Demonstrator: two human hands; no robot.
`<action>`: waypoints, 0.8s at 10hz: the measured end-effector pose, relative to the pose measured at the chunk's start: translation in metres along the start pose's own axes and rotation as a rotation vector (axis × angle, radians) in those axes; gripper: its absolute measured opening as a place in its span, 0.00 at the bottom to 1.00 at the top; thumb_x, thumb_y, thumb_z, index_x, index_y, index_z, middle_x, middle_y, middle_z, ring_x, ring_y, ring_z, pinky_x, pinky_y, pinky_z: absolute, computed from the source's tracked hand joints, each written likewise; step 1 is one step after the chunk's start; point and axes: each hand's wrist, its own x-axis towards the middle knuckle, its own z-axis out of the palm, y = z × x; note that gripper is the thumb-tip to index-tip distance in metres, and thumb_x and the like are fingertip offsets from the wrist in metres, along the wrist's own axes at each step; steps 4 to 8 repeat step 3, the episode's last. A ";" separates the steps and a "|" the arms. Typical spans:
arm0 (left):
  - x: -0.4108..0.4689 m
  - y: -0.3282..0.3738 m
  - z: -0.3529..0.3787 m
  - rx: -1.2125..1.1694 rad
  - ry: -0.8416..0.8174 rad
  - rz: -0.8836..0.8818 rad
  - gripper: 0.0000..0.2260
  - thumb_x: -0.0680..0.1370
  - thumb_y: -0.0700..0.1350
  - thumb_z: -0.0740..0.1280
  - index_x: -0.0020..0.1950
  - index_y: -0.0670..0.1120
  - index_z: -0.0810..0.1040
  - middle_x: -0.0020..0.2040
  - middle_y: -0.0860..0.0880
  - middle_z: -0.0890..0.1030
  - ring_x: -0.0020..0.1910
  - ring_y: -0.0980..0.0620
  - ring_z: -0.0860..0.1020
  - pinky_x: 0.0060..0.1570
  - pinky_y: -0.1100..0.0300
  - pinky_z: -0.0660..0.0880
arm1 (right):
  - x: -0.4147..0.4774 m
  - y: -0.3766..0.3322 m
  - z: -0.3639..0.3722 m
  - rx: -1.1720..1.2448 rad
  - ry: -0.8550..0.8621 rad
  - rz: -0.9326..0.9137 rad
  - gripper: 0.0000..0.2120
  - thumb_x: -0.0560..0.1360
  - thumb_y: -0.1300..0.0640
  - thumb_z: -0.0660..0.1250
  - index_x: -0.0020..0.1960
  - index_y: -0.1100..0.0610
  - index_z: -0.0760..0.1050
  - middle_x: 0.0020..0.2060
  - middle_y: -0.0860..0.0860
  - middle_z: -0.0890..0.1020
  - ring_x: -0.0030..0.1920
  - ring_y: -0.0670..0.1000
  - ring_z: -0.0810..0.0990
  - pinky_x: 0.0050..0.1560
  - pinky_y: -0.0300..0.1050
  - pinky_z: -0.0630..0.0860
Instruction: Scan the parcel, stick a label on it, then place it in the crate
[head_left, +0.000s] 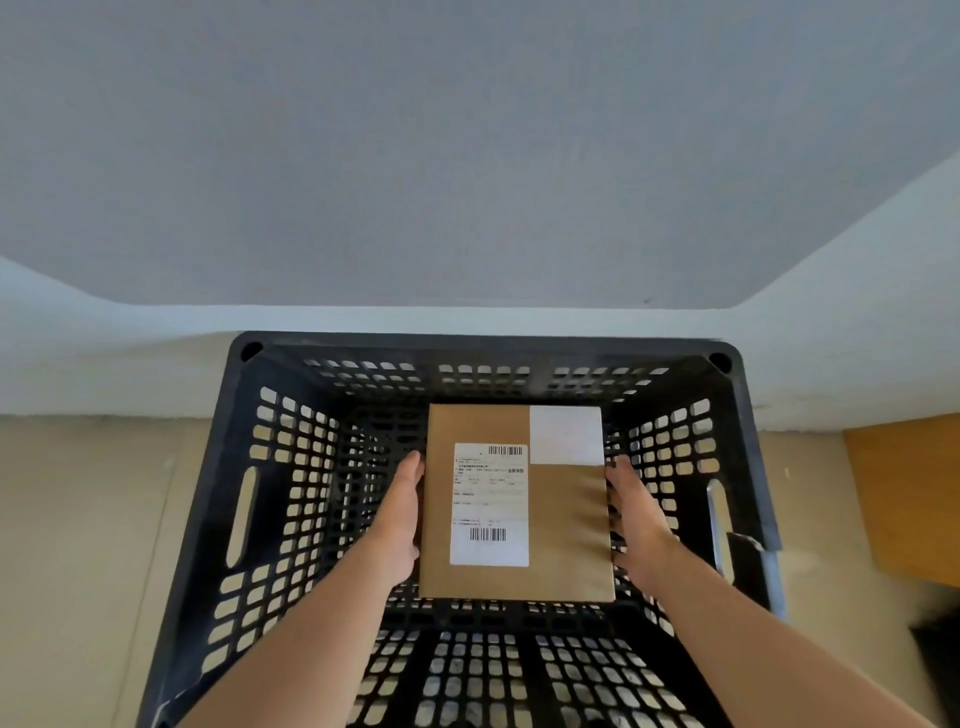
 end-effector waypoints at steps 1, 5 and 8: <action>-0.003 0.005 0.000 0.017 -0.004 0.036 0.14 0.82 0.68 0.54 0.52 0.66 0.77 0.52 0.59 0.79 0.52 0.53 0.76 0.68 0.41 0.60 | -0.003 -0.001 0.000 -0.007 -0.017 -0.031 0.22 0.81 0.32 0.54 0.51 0.45 0.79 0.46 0.47 0.85 0.44 0.51 0.84 0.36 0.49 0.74; -0.064 0.022 -0.001 0.093 -0.021 0.060 0.28 0.83 0.66 0.55 0.79 0.54 0.68 0.79 0.46 0.70 0.78 0.43 0.65 0.78 0.39 0.54 | -0.059 -0.021 0.004 -0.041 -0.019 -0.078 0.30 0.82 0.34 0.52 0.79 0.47 0.64 0.75 0.52 0.72 0.75 0.59 0.69 0.76 0.60 0.60; -0.064 0.022 -0.001 0.093 -0.021 0.060 0.28 0.83 0.66 0.55 0.79 0.54 0.68 0.79 0.46 0.70 0.78 0.43 0.65 0.78 0.39 0.54 | -0.059 -0.021 0.004 -0.041 -0.019 -0.078 0.30 0.82 0.34 0.52 0.79 0.47 0.64 0.75 0.52 0.72 0.75 0.59 0.69 0.76 0.60 0.60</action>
